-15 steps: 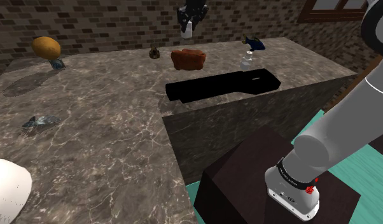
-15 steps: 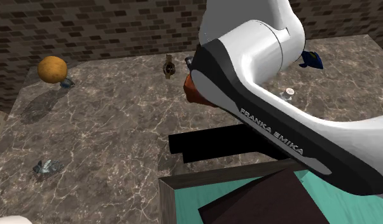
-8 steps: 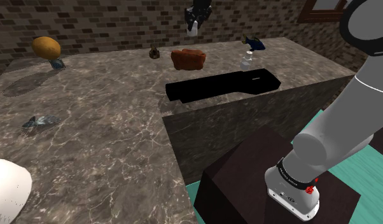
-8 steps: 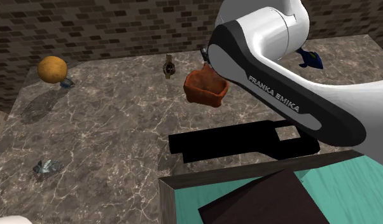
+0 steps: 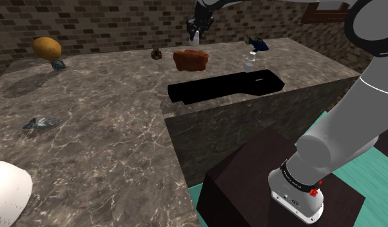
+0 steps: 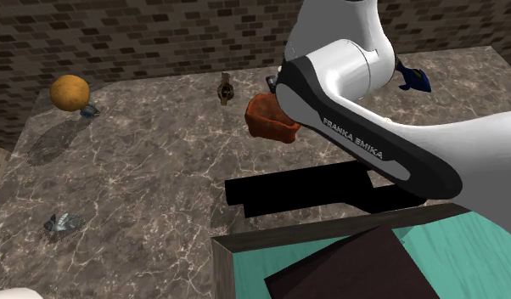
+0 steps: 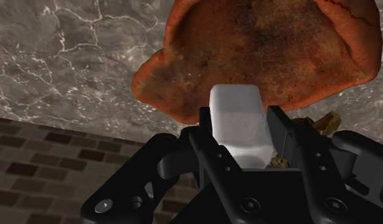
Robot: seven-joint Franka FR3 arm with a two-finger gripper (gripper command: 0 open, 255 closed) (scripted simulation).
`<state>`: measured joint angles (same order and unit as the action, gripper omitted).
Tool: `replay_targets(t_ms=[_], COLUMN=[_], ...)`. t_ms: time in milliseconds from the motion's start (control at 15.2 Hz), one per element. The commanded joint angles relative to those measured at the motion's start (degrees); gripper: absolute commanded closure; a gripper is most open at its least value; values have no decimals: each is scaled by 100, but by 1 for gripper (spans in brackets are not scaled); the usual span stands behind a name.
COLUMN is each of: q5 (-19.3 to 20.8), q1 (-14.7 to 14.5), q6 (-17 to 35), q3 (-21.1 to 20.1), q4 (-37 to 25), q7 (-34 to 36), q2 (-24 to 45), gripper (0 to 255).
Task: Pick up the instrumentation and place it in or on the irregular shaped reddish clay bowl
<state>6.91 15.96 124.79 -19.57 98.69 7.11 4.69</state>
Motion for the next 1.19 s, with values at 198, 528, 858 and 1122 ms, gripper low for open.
replay_targets(t_ms=[198, 528, 858, 1122], q5=[17, 17, 17, -85], q1=[5, 5, 5, 17], q6=[203, 203, 203, -98], q3=[6, 6, 6, -1], q4=[188, 188, 188, 75], q7=[18, 18, 18, -45], q2=[13, 13, 13, -190], gripper=[255, 255, 0, 0])
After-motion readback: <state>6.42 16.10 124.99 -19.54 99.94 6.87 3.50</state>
